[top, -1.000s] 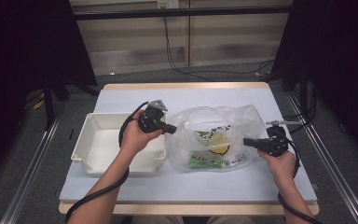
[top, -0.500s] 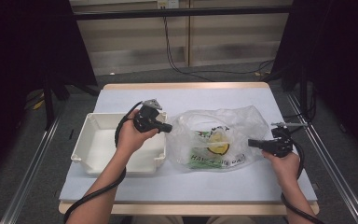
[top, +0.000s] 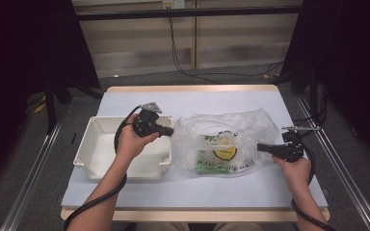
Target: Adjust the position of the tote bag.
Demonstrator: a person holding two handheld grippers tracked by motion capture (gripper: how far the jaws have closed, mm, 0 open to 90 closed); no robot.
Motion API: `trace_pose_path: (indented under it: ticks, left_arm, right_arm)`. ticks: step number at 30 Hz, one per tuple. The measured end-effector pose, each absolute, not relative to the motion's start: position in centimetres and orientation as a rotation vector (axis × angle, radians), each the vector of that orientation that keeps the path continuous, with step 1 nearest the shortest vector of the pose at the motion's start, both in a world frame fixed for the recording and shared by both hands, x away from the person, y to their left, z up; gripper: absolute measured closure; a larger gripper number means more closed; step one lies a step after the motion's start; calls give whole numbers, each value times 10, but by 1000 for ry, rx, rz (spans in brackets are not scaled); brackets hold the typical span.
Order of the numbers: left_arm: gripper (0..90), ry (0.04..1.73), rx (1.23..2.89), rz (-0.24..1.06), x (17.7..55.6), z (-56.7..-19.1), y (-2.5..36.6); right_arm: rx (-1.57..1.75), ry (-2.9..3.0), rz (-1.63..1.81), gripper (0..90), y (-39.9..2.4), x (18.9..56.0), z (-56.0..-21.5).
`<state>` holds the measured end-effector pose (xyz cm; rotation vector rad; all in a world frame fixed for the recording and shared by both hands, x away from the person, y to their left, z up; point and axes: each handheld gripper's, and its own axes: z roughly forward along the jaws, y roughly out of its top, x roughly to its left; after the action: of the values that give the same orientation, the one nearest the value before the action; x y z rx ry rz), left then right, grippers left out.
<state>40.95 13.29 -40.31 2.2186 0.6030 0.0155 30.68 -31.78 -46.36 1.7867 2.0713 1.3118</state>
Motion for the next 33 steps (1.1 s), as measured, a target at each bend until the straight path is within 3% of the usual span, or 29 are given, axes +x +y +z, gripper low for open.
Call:
trace_pose_path:
  ticks: [5, 8, 18, 24, 33]
  left_arm:
    - [727, 599, 2186, -12, 408, -401, 130]
    - [579, 592, 2158, -15, 406, -398, 127]
    - [310, 584, 2179, 51, 406, -382, 127]
    - [256, 606, 2156, 51, 409, -377, 131]
    - [286, 534, 2132, 18, 400, -363, 102]
  right_arm:
    - [1755, 2094, 1350, 847, -311, 307, -457]
    - [1735, 2111, 1369, 847, -306, 306, -453]
    - [1680, 2141, 1382, 848, -296, 305, -443]
    - [1682, 2141, 1381, 848, -297, 305, -444]
    - [1665, 2156, 1380, 849, -291, 306, -442]
